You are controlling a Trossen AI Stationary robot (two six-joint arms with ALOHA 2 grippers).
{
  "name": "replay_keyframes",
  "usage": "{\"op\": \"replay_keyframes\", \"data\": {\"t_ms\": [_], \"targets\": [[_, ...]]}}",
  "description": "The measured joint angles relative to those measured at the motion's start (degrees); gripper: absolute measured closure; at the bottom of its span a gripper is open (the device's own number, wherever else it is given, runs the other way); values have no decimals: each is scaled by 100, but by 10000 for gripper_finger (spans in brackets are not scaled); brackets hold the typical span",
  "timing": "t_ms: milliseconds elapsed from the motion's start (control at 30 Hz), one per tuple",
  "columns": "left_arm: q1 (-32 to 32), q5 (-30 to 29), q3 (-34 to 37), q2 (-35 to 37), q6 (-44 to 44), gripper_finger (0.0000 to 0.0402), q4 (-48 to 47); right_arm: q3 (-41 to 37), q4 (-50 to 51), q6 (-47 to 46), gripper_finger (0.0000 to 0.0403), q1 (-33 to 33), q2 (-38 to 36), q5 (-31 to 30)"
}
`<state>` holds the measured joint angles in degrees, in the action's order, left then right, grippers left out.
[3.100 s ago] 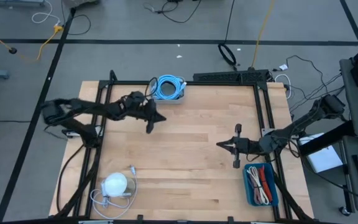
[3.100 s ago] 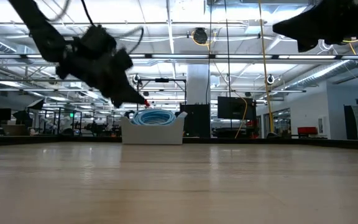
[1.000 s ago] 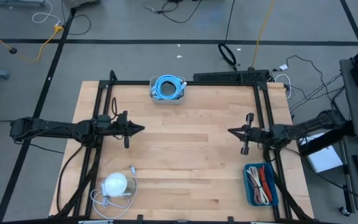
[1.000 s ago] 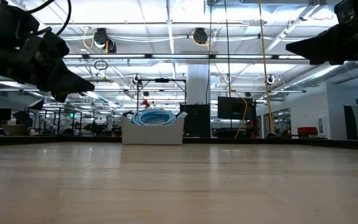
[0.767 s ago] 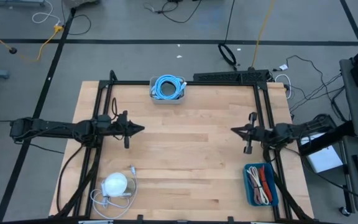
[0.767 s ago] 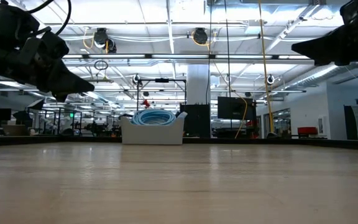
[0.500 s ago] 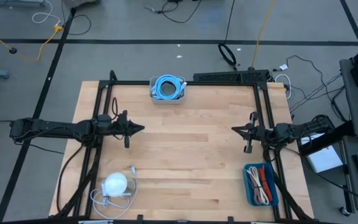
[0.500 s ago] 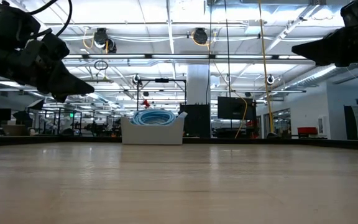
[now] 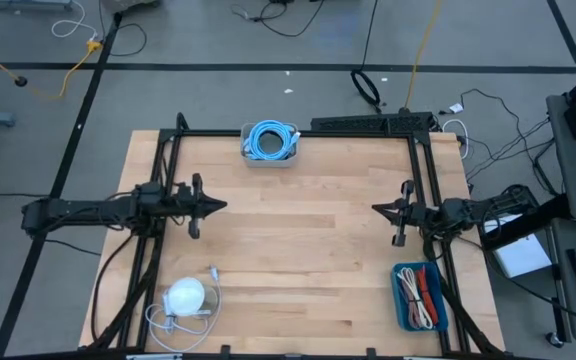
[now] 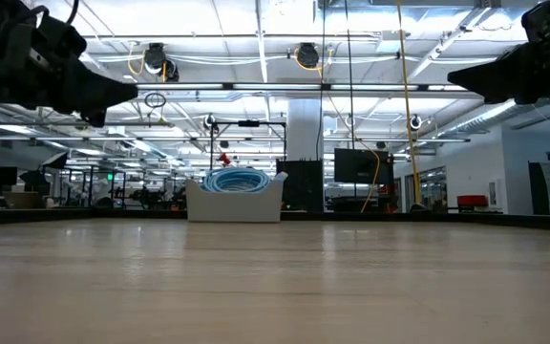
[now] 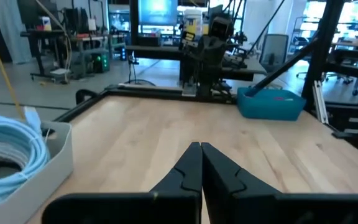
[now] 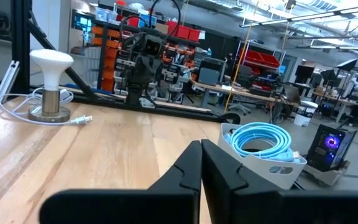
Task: Pick & Place USB Port
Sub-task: Return to Home Position
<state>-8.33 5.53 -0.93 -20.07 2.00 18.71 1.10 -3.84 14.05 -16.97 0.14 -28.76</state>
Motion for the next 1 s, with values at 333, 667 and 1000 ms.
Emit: {"op": "replay_keyframes", "data": {"t_ms": [333, 667, 1000], "targets": [[-1, -160, 2, 1479, -82, 401, -1553, 0, 11, 33, 403, 0, 1, -148], [15, -394, -2, 1913, -135, 401, -1789, 0, 17, 30, 403, 2, 3, -149], [11, -409, -2, 1903, 139, 375, -1794, 0, -5, -384, 403, 2, 3, -138]]}}
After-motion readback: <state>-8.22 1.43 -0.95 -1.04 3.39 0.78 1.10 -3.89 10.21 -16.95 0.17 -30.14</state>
